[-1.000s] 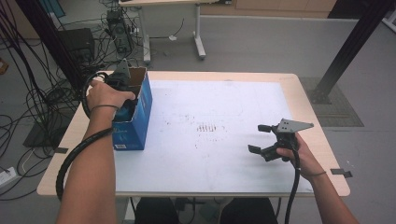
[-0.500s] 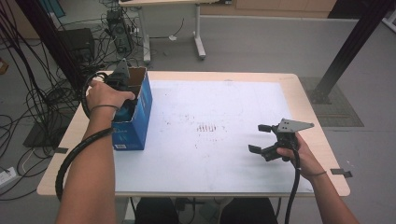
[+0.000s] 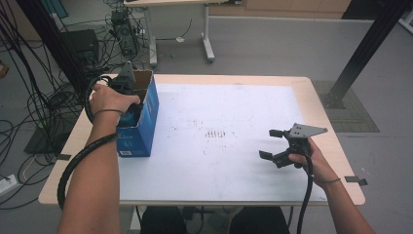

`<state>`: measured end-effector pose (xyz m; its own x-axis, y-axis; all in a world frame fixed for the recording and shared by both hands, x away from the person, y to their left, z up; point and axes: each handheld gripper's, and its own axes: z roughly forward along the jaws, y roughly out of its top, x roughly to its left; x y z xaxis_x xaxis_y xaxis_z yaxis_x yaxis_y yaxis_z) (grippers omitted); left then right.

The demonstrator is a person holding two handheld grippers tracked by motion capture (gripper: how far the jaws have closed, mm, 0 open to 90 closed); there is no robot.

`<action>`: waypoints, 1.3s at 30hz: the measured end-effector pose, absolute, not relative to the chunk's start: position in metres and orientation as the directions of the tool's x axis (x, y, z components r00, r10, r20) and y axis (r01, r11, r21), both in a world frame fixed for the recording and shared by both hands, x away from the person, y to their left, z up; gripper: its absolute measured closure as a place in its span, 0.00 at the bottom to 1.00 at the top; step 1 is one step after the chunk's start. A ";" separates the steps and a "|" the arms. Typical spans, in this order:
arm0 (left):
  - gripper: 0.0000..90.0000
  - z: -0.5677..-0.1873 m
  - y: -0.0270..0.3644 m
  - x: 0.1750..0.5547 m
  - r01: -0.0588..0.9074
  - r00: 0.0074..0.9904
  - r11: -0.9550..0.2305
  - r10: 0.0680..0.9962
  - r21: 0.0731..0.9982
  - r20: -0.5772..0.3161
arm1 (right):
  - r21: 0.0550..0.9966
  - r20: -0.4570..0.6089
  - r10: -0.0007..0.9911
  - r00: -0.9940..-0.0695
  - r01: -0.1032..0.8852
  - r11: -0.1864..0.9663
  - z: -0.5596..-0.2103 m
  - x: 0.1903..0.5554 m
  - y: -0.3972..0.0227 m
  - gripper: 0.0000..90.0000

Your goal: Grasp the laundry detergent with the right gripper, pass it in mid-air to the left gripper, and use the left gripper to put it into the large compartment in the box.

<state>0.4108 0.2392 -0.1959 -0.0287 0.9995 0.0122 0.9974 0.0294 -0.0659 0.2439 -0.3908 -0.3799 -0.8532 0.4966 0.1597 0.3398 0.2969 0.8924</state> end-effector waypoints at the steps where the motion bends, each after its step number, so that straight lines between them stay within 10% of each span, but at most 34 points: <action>1: 0.42 -0.196 0.239 0.411 0.997 -0.029 0.030 0.999 -0.067 0.013 | 0.893 0.158 0.496 -0.854 0.338 0.297 -0.380 0.244 -0.391 0.02; 39: 0.42 -0.196 0.239 0.413 0.997 -0.034 0.035 0.999 -0.076 0.013 | 0.894 0.160 0.499 -0.852 0.339 0.293 -0.381 0.243 -0.391 0.02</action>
<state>0.4126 0.2387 -0.1961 -0.0342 0.9993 0.0131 0.9965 0.0351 -0.0757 0.2432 -0.3912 -0.3812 -0.8519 0.4987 0.1598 0.3392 0.2931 0.8939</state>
